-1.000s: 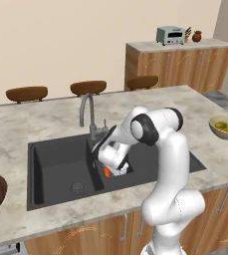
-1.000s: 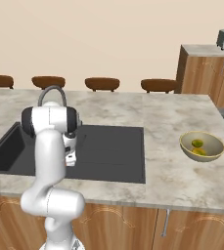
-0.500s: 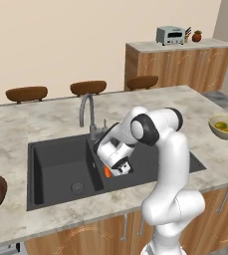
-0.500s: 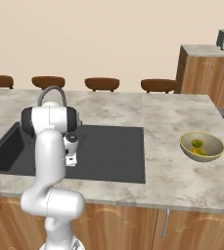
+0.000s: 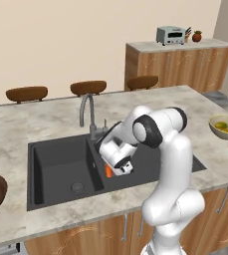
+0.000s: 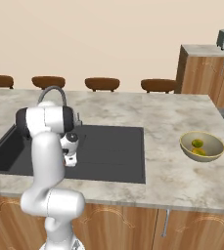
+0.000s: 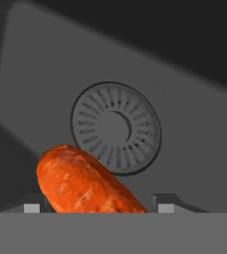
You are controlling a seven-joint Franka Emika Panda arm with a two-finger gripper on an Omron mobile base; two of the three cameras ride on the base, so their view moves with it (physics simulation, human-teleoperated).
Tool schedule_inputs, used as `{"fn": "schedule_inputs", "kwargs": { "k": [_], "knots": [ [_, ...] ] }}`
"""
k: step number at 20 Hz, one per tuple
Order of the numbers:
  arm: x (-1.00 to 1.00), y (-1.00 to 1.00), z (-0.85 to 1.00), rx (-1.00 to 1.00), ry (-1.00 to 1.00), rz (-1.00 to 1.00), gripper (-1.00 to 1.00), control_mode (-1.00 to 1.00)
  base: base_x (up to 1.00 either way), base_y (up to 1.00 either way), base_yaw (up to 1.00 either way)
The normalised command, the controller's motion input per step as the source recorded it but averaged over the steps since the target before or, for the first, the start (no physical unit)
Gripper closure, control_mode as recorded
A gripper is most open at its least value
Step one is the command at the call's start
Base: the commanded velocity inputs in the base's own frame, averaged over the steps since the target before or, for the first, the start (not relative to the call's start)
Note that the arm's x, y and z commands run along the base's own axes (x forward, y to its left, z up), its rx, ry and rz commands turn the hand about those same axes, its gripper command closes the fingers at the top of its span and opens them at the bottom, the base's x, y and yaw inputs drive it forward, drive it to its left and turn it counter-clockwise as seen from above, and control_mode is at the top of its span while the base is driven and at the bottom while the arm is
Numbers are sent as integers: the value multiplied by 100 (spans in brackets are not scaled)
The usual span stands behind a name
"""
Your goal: Pick the mangos from the cabinet and place them in one bowl. Pick the carrot from the sink and place it in the other bowl.
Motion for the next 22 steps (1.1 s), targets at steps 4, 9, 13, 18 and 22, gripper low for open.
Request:
{"fn": "schedule_inputs", "kwargs": {
  "k": [4,9,13,18,22],
  "knots": [
    [17,-10,82,0,5,1,100,-100,0,0,0],
    [29,-16,80,0,2,2,100,-100,0,0,0],
    [24,-21,84,0,0,1,100,-100,0,0,0],
    [-2,-20,98,0,0,5,100,-100,0,0,0],
    [-29,-35,70,-2,-11,17,100,-100,0,0,0]
  ]
}}
